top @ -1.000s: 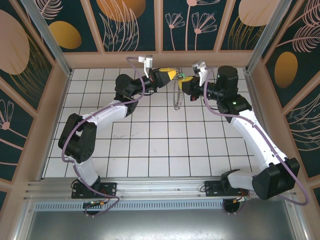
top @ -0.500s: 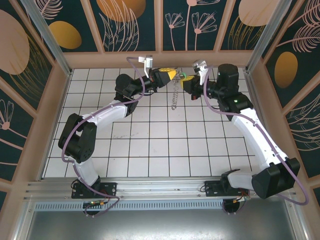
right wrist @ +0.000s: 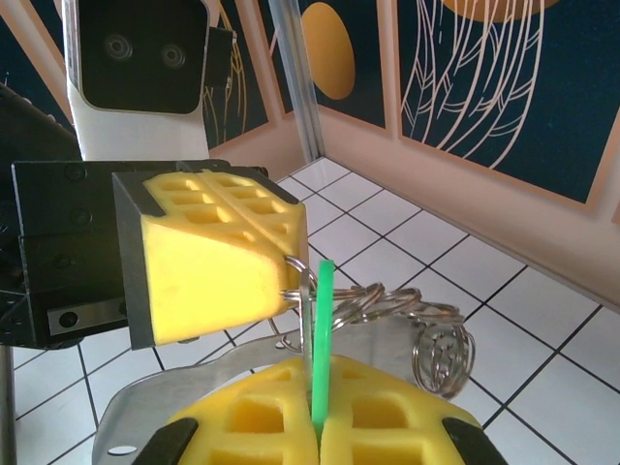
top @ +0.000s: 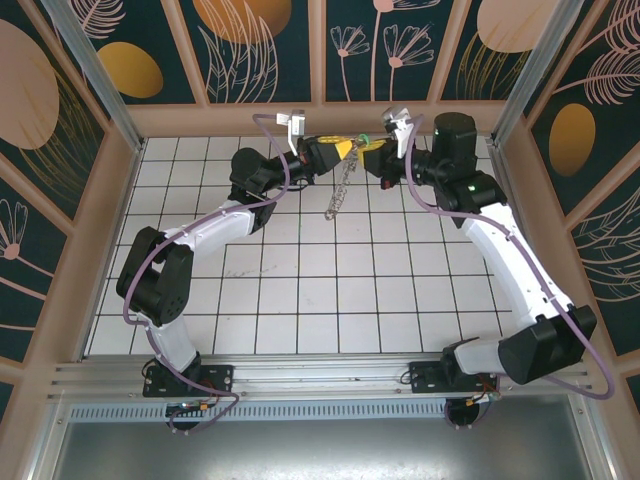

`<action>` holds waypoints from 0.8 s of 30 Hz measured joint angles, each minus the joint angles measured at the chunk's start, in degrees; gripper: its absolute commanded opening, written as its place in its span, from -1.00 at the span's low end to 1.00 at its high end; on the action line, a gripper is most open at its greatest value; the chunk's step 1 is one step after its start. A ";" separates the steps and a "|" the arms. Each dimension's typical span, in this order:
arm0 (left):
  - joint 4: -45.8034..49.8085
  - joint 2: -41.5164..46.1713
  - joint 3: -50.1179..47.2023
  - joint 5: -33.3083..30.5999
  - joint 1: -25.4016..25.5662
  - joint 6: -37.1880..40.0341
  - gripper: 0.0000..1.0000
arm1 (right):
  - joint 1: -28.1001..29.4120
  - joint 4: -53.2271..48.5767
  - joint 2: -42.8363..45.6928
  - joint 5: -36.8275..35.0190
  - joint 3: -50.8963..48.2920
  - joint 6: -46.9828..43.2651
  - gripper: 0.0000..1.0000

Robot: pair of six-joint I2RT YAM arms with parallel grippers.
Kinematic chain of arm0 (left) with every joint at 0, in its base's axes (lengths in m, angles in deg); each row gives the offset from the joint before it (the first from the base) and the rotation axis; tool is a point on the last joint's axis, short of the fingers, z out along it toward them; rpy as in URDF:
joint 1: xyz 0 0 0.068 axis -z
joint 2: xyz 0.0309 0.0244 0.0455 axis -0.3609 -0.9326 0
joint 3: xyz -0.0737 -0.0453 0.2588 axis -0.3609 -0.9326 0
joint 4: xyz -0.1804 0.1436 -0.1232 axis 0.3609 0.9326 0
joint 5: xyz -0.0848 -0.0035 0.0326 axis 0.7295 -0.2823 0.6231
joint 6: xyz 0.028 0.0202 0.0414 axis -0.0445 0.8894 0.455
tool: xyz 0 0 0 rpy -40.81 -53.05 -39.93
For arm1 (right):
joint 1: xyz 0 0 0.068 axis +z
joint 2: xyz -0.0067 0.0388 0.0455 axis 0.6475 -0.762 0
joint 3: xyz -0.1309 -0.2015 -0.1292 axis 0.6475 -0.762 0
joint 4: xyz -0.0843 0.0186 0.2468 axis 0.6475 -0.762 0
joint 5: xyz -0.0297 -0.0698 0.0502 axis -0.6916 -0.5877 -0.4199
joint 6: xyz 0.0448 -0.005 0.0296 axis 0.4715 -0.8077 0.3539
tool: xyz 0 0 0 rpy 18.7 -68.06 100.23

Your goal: Put the keys on the keyring

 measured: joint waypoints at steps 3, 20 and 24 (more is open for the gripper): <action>0.02 0.00 0.00 0.00 -0.04 0.00 -1.00 | 0.04 -0.24 -0.17 -0.04 0.11 -0.33 -1.00; 0.28 0.00 0.00 0.13 -0.04 0.00 -1.00 | -0.24 0.59 2.82 -1.49 -5.77 0.07 -1.00; 0.28 0.00 0.00 0.13 -0.04 0.00 -1.00 | -0.24 0.85 2.82 -1.49 -5.77 0.07 -1.00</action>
